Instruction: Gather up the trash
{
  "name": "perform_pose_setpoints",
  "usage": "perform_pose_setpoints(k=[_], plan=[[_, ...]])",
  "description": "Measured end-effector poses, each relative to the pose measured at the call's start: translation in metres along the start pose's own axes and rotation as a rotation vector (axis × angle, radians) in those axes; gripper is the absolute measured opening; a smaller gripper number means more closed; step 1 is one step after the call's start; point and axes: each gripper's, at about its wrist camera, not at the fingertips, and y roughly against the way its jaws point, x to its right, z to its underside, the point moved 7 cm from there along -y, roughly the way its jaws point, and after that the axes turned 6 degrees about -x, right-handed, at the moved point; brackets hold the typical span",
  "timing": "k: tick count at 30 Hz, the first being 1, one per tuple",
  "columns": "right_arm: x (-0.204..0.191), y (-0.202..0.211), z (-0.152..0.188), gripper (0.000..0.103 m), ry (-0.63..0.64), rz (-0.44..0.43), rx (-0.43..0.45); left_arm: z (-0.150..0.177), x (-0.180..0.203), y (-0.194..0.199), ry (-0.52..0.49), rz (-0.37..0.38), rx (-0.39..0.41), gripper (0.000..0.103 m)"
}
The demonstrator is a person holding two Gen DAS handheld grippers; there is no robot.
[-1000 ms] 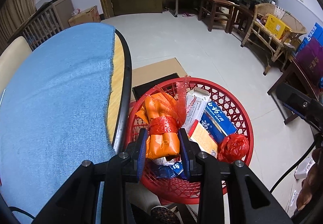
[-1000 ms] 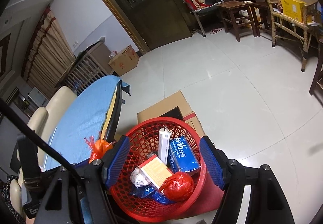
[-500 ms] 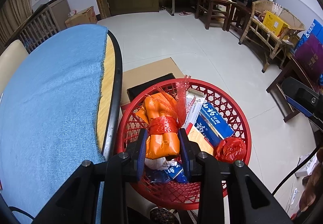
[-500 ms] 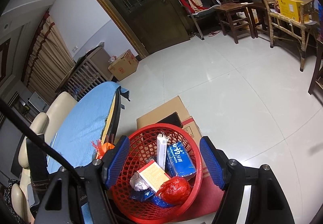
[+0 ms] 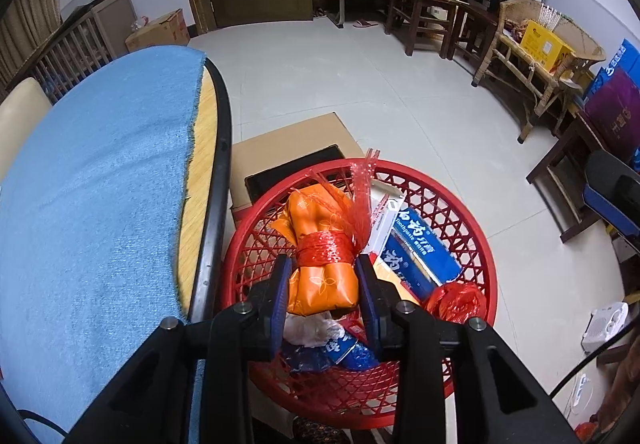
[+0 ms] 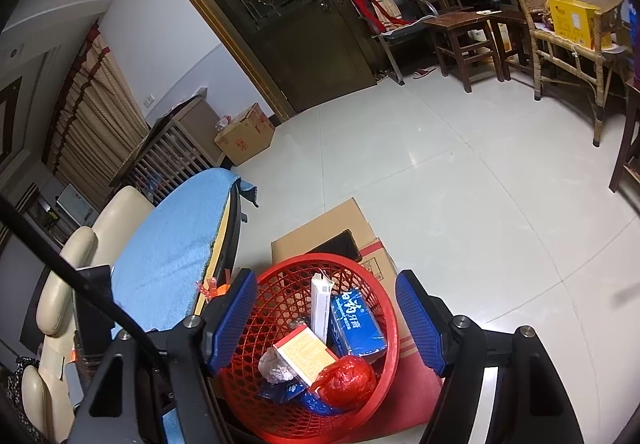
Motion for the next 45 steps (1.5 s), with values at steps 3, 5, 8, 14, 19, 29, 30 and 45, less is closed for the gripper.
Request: perform_pose_setpoints(k=[3, 5, 8, 14, 19, 29, 30, 45], plan=[[-0.001, 0.004, -0.002, 0.075, 0.005, 0.004, 0.006, -0.002, -0.003, -0.001, 0.018, -0.006, -0.004, 0.078], [-0.002, 0.007, -0.003, 0.075, 0.01, 0.006, 0.012, -0.003, -0.006, 0.001, 0.027, -0.023, 0.007, 0.08], [-0.005, 0.012, -0.006, 0.075, 0.015, 0.008, 0.023, -0.003, -0.008, 0.005, 0.027, -0.012, 0.011, 0.08], [-0.019, 0.019, -0.007, 0.075, 0.042, 0.009, 0.034, -0.001, -0.013, 0.023, 0.029, -0.003, 0.048, 0.08], [-0.032, 0.025, -0.003, 0.078, 0.072, 0.019, 0.037, 0.006, -0.023, 0.045, 0.039, 0.003, 0.095, 0.08], [-0.055, 0.024, 0.033, 0.094, 0.17, 0.139, 0.005, 0.047, -0.066, 0.1, 0.1, -0.038, 0.191, 0.08], [-0.058, 0.023, 0.04, 0.098, 0.187, 0.156, -0.002, 0.053, -0.072, 0.106, 0.115, -0.042, 0.201, 0.08], [-0.08, 0.023, 0.105, 0.102, 0.282, 0.317, -0.02, 0.107, -0.103, 0.134, 0.183, -0.133, 0.252, 0.082]])
